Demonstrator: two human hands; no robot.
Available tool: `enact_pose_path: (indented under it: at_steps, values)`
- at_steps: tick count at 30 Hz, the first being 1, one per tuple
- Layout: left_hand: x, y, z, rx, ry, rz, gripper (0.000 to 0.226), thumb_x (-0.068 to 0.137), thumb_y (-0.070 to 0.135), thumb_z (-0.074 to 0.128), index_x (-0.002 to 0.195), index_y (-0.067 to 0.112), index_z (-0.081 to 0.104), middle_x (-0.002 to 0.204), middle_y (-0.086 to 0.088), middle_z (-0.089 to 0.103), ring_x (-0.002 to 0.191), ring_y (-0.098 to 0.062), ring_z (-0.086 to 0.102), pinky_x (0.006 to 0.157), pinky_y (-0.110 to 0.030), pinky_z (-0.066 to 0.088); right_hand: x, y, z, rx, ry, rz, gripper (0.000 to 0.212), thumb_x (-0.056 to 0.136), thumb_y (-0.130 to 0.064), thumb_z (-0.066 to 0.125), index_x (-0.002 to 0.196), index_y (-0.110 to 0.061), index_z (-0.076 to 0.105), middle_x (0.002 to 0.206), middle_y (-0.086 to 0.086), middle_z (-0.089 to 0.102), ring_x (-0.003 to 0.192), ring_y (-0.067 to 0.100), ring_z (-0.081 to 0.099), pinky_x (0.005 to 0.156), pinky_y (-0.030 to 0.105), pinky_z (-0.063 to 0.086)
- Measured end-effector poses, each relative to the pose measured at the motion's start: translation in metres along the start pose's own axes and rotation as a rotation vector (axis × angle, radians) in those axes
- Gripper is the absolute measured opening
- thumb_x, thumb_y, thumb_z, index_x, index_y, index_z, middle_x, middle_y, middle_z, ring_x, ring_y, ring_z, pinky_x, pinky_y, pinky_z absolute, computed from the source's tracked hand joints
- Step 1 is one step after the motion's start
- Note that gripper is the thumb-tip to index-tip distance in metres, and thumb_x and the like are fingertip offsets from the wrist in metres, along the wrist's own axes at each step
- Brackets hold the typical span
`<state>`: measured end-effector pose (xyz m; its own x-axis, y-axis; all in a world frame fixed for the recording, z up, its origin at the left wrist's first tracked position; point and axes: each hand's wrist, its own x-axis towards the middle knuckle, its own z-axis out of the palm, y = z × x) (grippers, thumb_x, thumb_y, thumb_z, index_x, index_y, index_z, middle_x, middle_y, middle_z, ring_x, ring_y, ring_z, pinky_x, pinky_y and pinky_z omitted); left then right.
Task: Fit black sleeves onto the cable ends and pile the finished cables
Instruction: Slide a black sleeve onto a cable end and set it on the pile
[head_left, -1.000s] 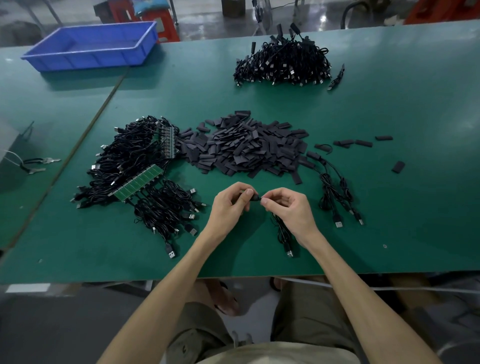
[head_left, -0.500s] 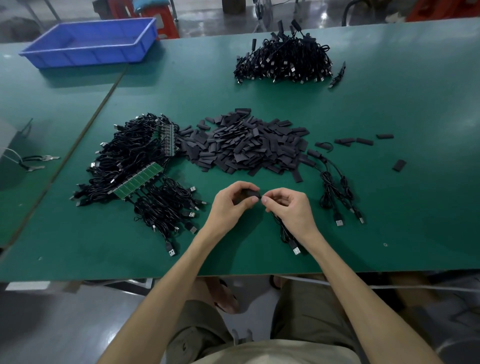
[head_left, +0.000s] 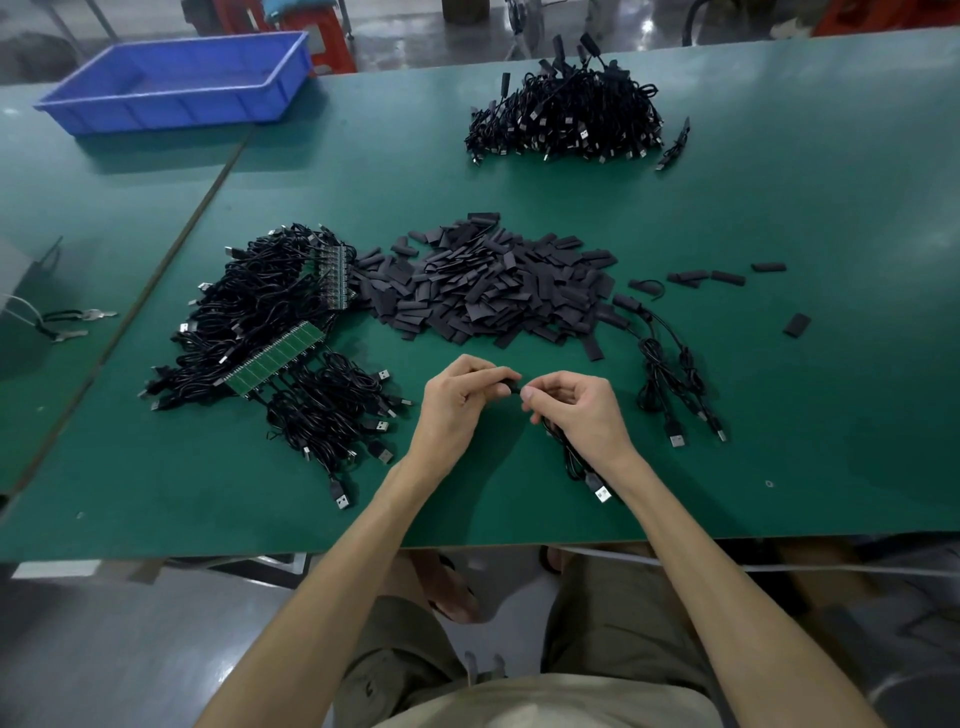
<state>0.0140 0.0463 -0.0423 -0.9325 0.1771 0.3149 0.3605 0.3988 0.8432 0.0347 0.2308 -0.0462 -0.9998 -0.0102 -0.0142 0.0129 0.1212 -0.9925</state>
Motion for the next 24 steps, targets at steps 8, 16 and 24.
enact_pose_path:
  at_steps: [8,16,24]
  values:
    - [-0.0035,-0.001,0.0002,0.027,0.014,0.049,0.024,0.089,-0.009,0.068,0.103,0.007,0.079,0.096,0.001,0.068,0.086,-0.007,0.066,0.078,-0.015,0.051,0.0026,-0.0035,-0.0072,0.064,-0.088,0.083,0.009,0.093,-0.015,0.077,0.091,-0.006,0.076,0.076,0.006,0.077,0.062,0.011,0.067,0.053,0.024,0.053]
    - [-0.0048,0.0006,0.0005,-0.061,-0.05,-0.019,0.019,0.092,0.002,0.069,0.107,0.009,0.078,0.089,0.003,0.062,0.073,-0.006,0.058,0.068,-0.021,0.049,0.0029,-0.0001,-0.008,0.09,-0.097,0.085,0.009,0.093,-0.012,0.076,0.091,-0.003,0.075,0.076,0.008,0.076,0.062,0.013,0.067,0.052,0.024,0.053]
    - [-0.0065,0.0049,-0.0014,-0.117,-0.052,-0.052,0.016,0.094,0.002,0.067,0.104,0.007,0.079,0.09,-0.008,0.066,0.071,-0.01,0.06,0.069,-0.023,0.051,0.0035,-0.0007,-0.0059,0.116,-0.097,0.083,0.01,0.093,-0.011,0.076,0.091,-0.002,0.075,0.074,0.007,0.076,0.06,0.012,0.066,0.051,0.023,0.053]
